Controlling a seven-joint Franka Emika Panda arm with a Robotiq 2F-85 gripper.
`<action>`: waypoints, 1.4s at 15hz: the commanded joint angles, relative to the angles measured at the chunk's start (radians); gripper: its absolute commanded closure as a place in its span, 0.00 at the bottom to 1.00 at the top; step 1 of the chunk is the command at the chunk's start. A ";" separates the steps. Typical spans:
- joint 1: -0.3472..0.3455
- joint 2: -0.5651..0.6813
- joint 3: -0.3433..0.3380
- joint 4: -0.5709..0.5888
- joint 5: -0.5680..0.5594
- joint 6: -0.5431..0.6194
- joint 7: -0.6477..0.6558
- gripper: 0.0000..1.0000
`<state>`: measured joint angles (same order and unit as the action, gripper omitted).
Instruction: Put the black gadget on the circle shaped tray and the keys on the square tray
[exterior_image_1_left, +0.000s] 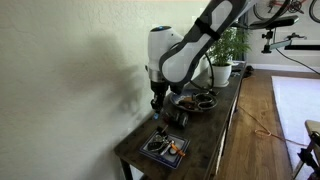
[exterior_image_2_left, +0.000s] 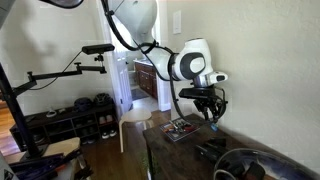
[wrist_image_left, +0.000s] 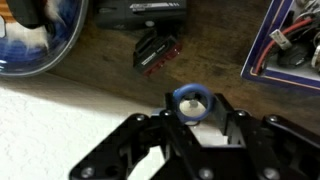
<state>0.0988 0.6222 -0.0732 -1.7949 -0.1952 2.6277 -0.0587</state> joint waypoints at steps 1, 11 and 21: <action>0.023 -0.111 -0.007 -0.121 -0.042 0.046 0.034 0.84; 0.061 -0.206 0.039 -0.219 -0.070 0.030 0.018 0.84; 0.057 -0.164 0.093 -0.251 -0.054 0.027 -0.001 0.84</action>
<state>0.1586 0.4775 0.0161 -2.0029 -0.2396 2.6458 -0.0591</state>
